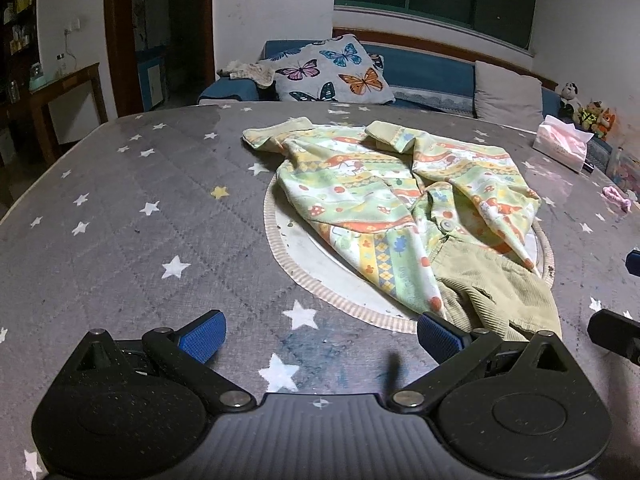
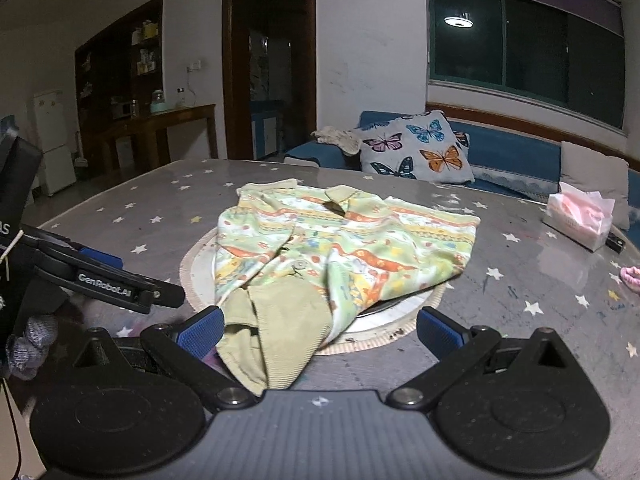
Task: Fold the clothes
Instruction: 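Approach the patterned pajama garment with both tools open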
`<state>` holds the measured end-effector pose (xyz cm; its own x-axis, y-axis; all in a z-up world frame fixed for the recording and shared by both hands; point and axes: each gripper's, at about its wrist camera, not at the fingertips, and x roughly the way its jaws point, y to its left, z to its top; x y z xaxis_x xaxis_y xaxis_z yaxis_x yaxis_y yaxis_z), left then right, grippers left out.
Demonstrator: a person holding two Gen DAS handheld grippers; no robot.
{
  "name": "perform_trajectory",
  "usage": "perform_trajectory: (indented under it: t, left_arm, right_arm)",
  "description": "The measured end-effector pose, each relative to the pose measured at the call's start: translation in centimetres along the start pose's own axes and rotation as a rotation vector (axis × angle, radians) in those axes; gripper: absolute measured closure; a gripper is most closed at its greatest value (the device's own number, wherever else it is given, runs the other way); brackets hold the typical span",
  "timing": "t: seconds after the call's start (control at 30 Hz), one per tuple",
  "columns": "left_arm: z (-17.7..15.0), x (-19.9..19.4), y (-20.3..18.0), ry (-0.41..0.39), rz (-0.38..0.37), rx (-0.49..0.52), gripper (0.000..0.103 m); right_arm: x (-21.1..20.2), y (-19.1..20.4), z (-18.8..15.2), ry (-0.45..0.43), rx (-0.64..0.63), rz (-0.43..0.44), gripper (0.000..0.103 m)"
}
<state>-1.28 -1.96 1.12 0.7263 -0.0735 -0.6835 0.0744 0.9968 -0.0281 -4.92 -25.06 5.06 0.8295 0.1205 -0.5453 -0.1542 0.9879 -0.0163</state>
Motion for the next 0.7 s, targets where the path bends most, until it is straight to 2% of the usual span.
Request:
perform_trajectory:
  t: [0.17, 0.27, 0.7]
  left_arm:
    - [-0.1, -0.7, -0.2, -0.02, 0.009, 0.022, 0.0]
    - [-0.2, -1.1, -0.3, -0.03, 0.005, 0.026, 0.0]
    - [-1.4, -2.0, -0.7, -0.01, 0.003, 0.022, 0.0]
  right_arm:
    - [0.3, 0.9, 0.4, -0.034, -0.001, 0.063, 0.0]
    - [-0.5, -0.5, -2.0, -0.043, -0.07, 0.152, 0.0]
    - [-2.1, 1.3, -2.6, 0.027, -0.072, 0.169, 0.0]
